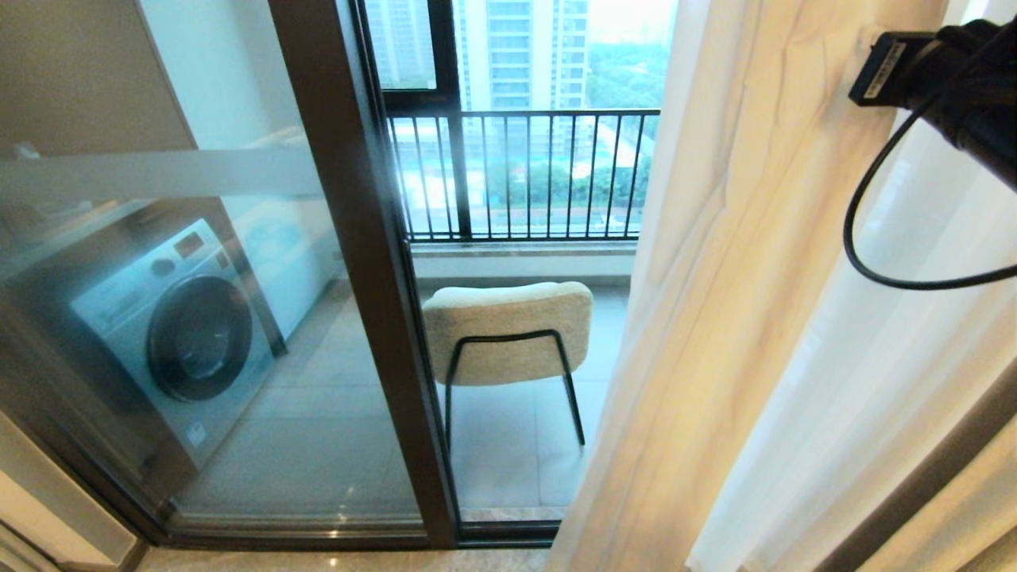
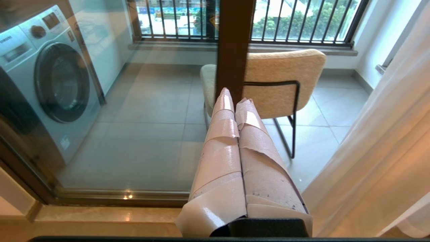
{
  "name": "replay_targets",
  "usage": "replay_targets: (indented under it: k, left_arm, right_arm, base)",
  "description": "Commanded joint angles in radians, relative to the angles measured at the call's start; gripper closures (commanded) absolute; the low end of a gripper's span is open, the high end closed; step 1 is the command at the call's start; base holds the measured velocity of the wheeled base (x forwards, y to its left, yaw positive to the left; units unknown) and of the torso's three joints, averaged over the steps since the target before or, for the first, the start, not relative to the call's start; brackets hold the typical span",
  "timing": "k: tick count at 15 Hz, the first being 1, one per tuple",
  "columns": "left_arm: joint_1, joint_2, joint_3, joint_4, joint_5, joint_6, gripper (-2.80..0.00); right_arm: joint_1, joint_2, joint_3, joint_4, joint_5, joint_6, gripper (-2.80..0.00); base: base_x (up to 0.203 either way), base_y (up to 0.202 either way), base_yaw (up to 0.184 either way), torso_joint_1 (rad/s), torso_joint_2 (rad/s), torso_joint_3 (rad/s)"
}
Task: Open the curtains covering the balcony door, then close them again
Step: Pull the inner curtains open on both sides
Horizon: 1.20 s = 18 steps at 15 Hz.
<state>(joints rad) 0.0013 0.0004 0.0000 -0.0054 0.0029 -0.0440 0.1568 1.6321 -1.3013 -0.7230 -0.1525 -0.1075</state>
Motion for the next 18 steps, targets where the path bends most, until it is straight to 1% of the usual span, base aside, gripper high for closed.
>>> replay_targets:
  k: [1,18]
  left_arm:
    - [0.0,0.0,0.0,-0.001,0.002,0.0,0.0]
    - [0.0,0.0,0.0,-0.001,0.0,0.0,0.0]
  right_arm:
    - [0.0,0.0,0.0,-0.003,-0.001,-0.001,0.0]
    - [0.0,0.002,0.0,-0.004,-0.001,-0.001,0.0]
  base:
    - [0.0,-0.187,0.0,-0.002,0.0,0.002]
    - [0.0,-0.18,0.002,0.003,0.0,0.003]
